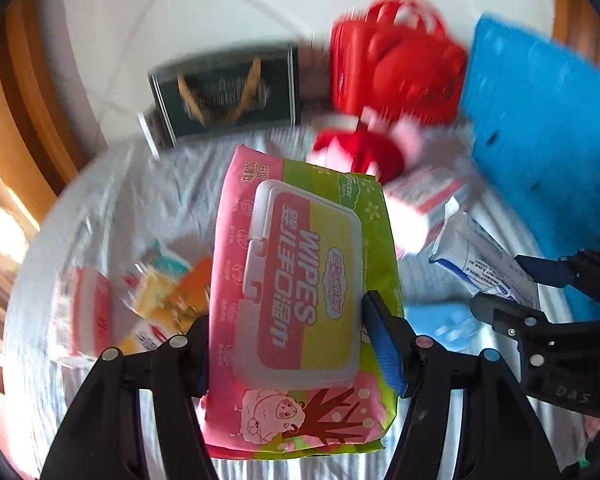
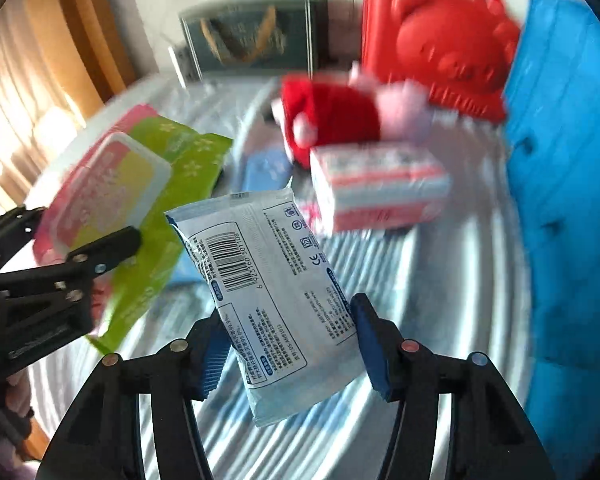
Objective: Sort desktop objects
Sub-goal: 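Carry the wipes pack and the sachet over the blue bin, then open both tools to drop the wipes and sachet into the bin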
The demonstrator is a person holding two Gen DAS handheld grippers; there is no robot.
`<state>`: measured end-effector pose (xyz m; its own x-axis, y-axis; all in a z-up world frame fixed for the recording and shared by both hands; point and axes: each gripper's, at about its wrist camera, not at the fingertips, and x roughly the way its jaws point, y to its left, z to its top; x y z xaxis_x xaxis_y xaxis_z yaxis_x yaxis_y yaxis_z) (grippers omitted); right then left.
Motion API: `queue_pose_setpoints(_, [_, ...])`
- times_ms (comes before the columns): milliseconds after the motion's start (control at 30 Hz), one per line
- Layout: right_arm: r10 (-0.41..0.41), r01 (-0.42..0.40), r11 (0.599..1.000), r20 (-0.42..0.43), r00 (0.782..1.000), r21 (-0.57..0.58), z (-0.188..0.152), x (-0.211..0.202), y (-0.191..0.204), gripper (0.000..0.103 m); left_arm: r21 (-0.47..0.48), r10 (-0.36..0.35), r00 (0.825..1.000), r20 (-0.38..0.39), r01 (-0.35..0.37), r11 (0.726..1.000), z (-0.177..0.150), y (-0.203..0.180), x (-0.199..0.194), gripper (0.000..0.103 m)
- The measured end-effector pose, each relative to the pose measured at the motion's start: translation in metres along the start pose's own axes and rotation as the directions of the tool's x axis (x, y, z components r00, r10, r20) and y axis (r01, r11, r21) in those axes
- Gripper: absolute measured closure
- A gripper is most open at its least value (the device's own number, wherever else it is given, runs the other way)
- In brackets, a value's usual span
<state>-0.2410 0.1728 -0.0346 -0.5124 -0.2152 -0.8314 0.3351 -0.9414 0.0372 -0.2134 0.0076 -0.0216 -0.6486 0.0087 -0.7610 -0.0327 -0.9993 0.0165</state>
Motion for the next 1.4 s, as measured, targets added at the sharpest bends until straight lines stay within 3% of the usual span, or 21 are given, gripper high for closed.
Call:
queue_pose_setpoints(100, [-0.040,0.037,0.999,0.118,0.992,0.030,0.005,-0.059,-0.002,0.045,0.007,-0.025,0.994,0.110,0.024,1.000,0.010,-0.007,-0.046,0.041])
queue_pose_setpoints(200, [-0.109,0.099,0.993,0.225,0.968,0.058,0.012,-0.113,-0.001,0.045,0.026,-0.058,0.978,0.201,0.054,0.998,0.022,-0.019,-0.086,0.041])
queue_pose_setpoints(433, [-0.229,0.188,0.972,0.403,0.886,0.138,-0.001,-0.230,-0.025,0.045,0.127,-0.210,0.912,0.352,0.176,0.976,0.052,-0.081,-0.159,0.041])
queue_pose_setpoints(500, [-0.286,0.237,0.958,0.437,0.853,0.165,-0.007,-0.255,-0.036,0.045,0.169,-0.257,0.887,0.383,0.206,0.964,0.063,-0.107,-0.175,0.041])
queue_pose_setpoints(567, [-0.362,0.302,0.932,0.451,0.816,0.202,-0.012,-0.278,-0.056,0.045,0.195,-0.292,0.874,0.389,0.231,0.953,0.072,-0.130,-0.184,0.041])
queue_pose_setpoints(633, [-0.416,0.345,0.909,0.445,0.793,0.236,-0.017,-0.296,-0.078,0.045,0.226,-0.346,0.856,0.384,0.276,0.934,0.084,-0.160,-0.192,0.041])
queue_pose_setpoints(733, [-0.501,0.414,0.864,0.414,0.760,0.287,-0.021,-0.311,-0.121,0.045,0.262,-0.396,0.843,0.364,0.315,0.912,0.097,-0.204,-0.196,0.041])
queue_pose_setpoints(800, [-0.553,0.459,0.831,0.380,0.741,0.314,-0.024,-0.314,-0.150,0.045,0.281,-0.417,0.841,0.345,0.332,0.901,0.105,-0.231,-0.195,0.041])
queue_pose_setpoints(933, [-0.612,0.504,0.784,0.310,0.728,0.364,-0.038,-0.311,-0.209,0.045,0.328,-0.443,0.847,0.295,0.345,0.879,0.117,-0.288,-0.191,0.041])
queue_pose_setpoints(1167, [-0.634,0.507,0.743,0.215,0.743,0.437,-0.072,-0.307,-0.283,0.045,0.404,-0.434,0.874,0.217,0.325,0.855,0.127,-0.361,-0.178,0.041])
queue_pose_setpoints(1400, [-0.637,0.512,0.731,0.184,0.748,0.452,-0.088,-0.302,-0.302,0.045,0.448,-0.407,0.896,0.175,0.296,0.844,0.122,-0.400,-0.165,0.034])
